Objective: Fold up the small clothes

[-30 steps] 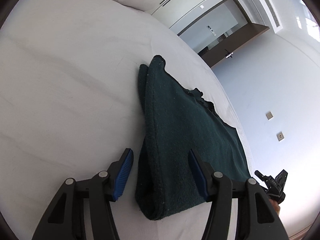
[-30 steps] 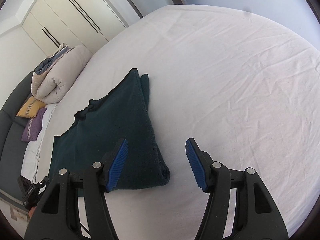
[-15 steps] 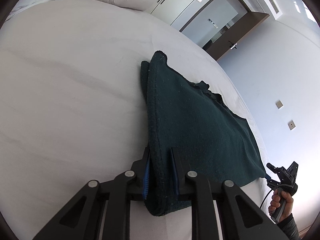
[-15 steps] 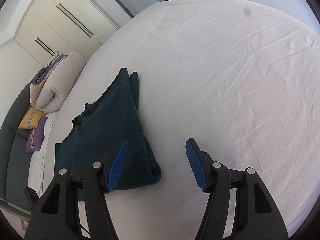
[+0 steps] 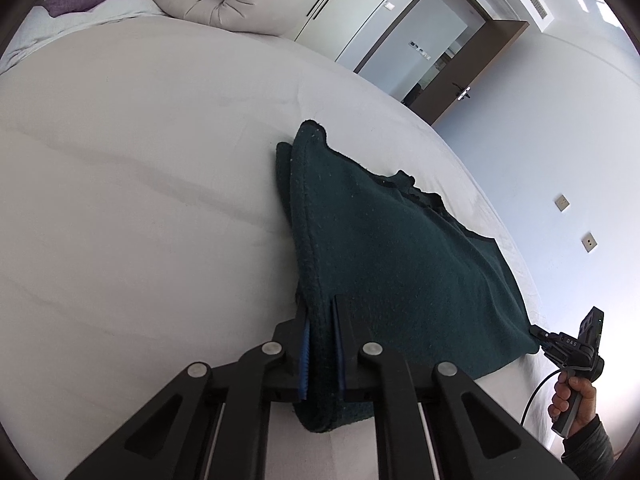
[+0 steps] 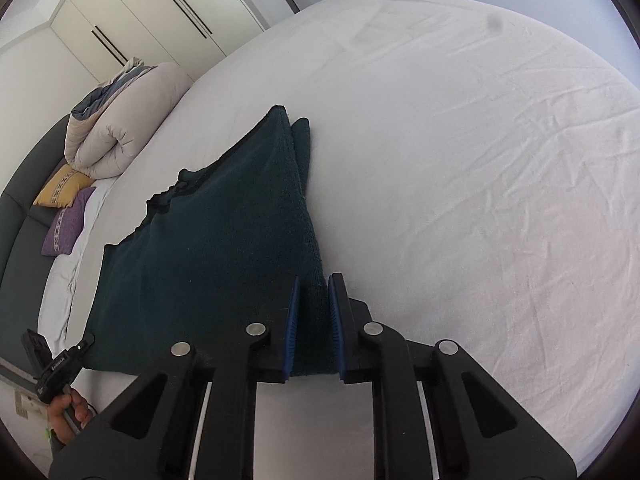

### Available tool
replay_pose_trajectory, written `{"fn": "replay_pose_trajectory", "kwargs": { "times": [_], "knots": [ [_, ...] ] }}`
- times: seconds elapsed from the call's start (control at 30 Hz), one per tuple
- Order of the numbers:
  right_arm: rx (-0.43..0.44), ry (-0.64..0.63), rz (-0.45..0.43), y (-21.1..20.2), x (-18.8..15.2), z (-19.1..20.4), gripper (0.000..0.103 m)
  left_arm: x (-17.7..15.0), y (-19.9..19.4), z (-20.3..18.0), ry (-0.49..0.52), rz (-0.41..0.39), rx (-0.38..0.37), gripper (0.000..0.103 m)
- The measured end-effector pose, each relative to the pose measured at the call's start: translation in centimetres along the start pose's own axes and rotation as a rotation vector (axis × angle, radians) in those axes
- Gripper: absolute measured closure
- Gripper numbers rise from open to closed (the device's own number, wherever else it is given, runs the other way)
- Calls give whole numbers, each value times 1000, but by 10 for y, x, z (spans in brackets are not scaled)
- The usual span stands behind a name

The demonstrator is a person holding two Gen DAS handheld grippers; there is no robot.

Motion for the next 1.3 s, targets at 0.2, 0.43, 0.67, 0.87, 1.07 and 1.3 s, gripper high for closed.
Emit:
{"fn": "replay_pose_trajectory", "kwargs": {
  "times": [0.2,0.43,0.67,0.87,1.07,1.3],
  "knots": [
    [-3,-3,90,18,0,3,89,1,-1,-1,2,-1,-8,94],
    [14,-3,93,25,0,7,89,-1,3,0,0,12,-4,95],
    [-3,-79,44,14,3,20,98,-3,-5,-5,6,13,11,96],
    [15,-51,42,0,-9,16,99,-12,-16,-8,29,23,43,98],
    [47,68,59,7,-31,-16,99,-31,-16,10,-12,70,54,98],
    [62,78,54,15,-28,-17,99,-35,-16,12,-10,65,58,98]
  ]
}}
Point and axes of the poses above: each gripper's, at about its wrist camera, not at the fingertips, and y roughly the way its jaws point, z to its left, x to its top, the point moved 4 cm from there along y, roughly the way its jaws point, and after that the axes turned 2 degrees about -z, right-handed, at the moved point
